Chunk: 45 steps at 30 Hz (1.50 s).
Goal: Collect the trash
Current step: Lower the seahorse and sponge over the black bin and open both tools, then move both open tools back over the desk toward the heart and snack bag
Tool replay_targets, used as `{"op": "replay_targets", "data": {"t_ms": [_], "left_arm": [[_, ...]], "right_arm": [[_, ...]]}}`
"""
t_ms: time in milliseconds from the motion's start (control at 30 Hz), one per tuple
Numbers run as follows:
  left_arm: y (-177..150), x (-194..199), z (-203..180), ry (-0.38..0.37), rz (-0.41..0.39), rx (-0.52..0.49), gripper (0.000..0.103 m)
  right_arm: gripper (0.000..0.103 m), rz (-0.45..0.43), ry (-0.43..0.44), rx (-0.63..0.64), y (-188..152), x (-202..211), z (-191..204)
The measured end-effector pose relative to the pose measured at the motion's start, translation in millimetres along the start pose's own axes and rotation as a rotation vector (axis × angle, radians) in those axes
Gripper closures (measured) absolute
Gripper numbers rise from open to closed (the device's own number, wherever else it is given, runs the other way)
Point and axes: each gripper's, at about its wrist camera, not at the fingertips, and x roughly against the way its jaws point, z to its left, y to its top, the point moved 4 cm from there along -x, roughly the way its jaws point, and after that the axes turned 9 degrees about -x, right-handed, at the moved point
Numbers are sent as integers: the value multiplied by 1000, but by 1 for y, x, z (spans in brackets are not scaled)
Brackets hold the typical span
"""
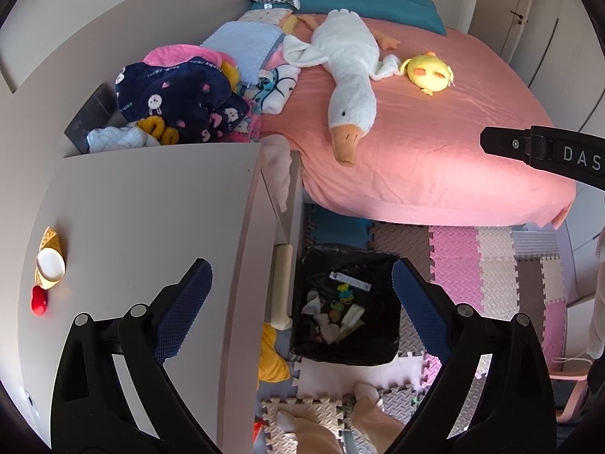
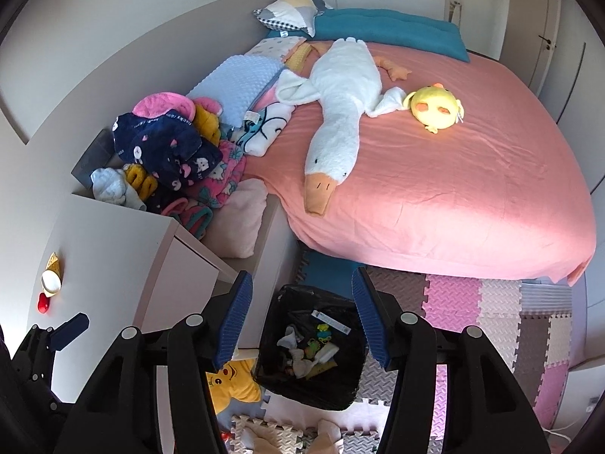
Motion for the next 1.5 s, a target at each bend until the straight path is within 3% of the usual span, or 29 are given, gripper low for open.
{"op": "replay_targets", "data": {"t_ms": [333, 1133, 1500], "left_arm": [[-16, 2, 31, 20, 10, 49, 10], [-91, 19, 155, 109, 41, 252, 10], [-142, 31, 218, 176, 55, 373, 10]], "right_arm": [[47, 13, 27, 35, -7, -8, 32], [47, 90, 113, 223, -52, -32, 176], [47, 131, 160, 311, -81, -40, 245]]}}
